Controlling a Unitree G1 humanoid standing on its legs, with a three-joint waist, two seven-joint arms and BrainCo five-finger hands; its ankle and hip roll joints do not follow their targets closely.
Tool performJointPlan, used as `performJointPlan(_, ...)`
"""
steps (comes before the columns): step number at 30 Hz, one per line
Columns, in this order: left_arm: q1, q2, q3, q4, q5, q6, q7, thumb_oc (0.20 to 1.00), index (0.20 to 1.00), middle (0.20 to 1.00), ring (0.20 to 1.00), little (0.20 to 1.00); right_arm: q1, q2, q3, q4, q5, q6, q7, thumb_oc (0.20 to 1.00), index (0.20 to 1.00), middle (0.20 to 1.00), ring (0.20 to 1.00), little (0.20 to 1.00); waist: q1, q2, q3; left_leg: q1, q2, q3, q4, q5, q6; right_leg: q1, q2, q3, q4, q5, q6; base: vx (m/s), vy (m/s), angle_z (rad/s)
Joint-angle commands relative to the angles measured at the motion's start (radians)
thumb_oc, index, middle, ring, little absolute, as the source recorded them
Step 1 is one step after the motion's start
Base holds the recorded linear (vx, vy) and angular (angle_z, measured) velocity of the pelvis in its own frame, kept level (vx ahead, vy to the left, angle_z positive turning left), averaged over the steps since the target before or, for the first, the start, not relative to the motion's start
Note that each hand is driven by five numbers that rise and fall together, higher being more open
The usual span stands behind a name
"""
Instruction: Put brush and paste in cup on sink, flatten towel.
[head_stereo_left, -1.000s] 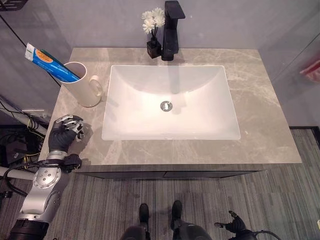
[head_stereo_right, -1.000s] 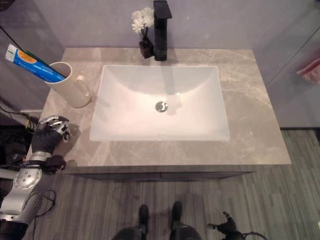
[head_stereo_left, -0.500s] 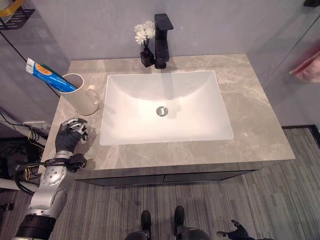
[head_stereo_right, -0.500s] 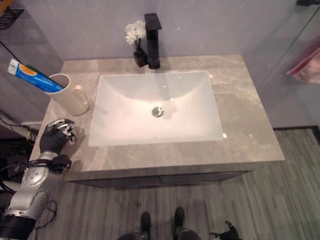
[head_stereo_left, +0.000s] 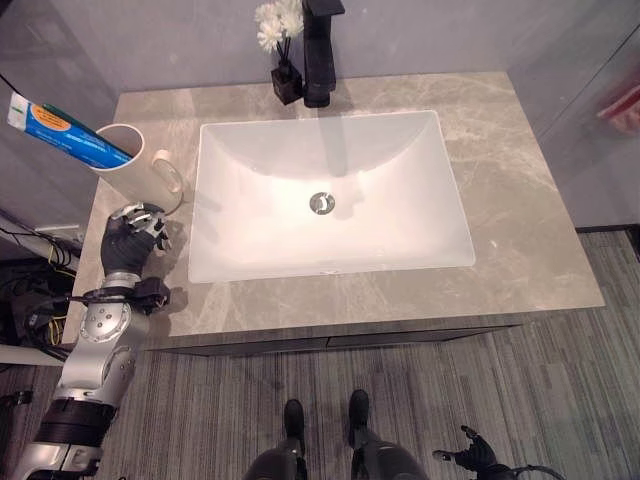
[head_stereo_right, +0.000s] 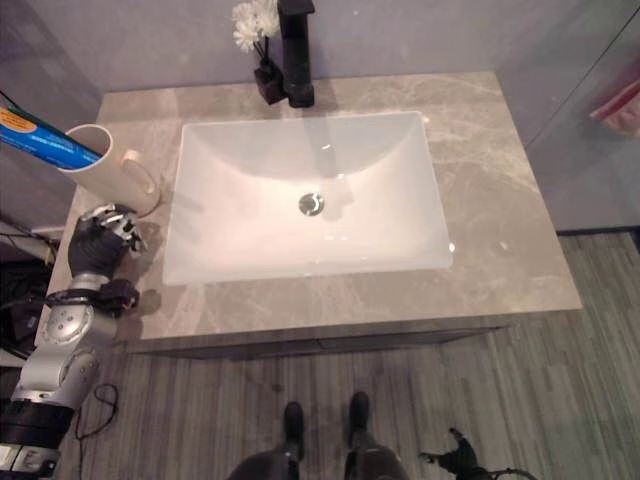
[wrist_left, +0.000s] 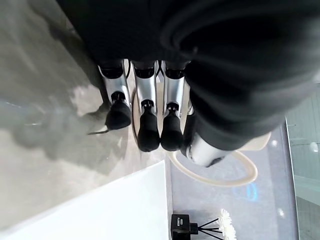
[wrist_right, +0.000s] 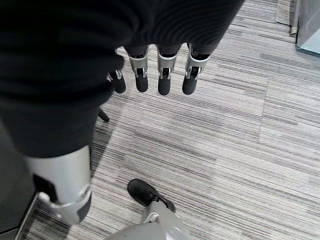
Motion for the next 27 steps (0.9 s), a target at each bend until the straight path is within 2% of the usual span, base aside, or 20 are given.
performJointPlan(1, -0.073, 0.06, 0.005, 0.047, -0.019, -0.051, 0.022, 0.2, 0.2, 0.2, 0.2, 0.2, -0.014, -0.045, 0.023, -0.016, 0.027, -0.015, -0.013, 1.0, 1.0, 1.0, 1.0, 1.0, -0.023, -0.005, 0.014, -0.006, 0.044, -0.057, 0.001, -0.001, -0.052, 0.071, -0.064, -0.025, 0.007, -0.067, 0.088, 0.0, 0.0, 0.0)
performJointPlan(11, -0.185, 0.123, -0.01, 0.1, 0.0, -0.064, 0.058, 0.2, 0.2, 0.2, 0.2, 0.2, -0.036, -0.048, 0.044, 0.006, 0.033, -0.018, -0.015, 1.0, 1.0, 1.0, 1.0, 1.0, -0.021, -0.035, 0.036, -0.034, 0.047, -0.06, 0.001, 0.003, -0.052, 0.044, -0.059, -0.02, 0.007, -0.057, 0.092, 0.0, 0.0, 0.0)
performJointPlan(17, -0.246, 0.165, -0.049, 0.138, -0.005, -0.057, 0.057, 0.2, 0.2, 0.2, 0.2, 0.2, -0.034, -0.059, 0.052, -0.016, 0.035, -0.017, -0.012, 1.0, 1.0, 1.0, 1.0, 1.0, -0.023, -0.039, 0.034, -0.044, 0.044, -0.068, 0.001, 0.007, -0.053, 0.04, -0.06, -0.027, 0.007, -0.053, 0.094, 0.0, 0.0, 0.0)
performJointPlan(27, -0.407, 0.233, -0.131, 0.301, -0.019, -0.045, 0.061, 0.2, 0.2, 0.2, 0.2, 0.2, -0.031, -0.068, 0.082, -0.052, 0.037, -0.023, 0.0, 1.0, 1.0, 1.0, 1.0, 1.0, -0.034, -0.042, 0.038, -0.047, 0.048, -0.061, 0.001, 0.004, -0.052, 0.031, -0.06, -0.02, 0.007, -0.05, 0.098, 0.0, 0.0, 0.0)
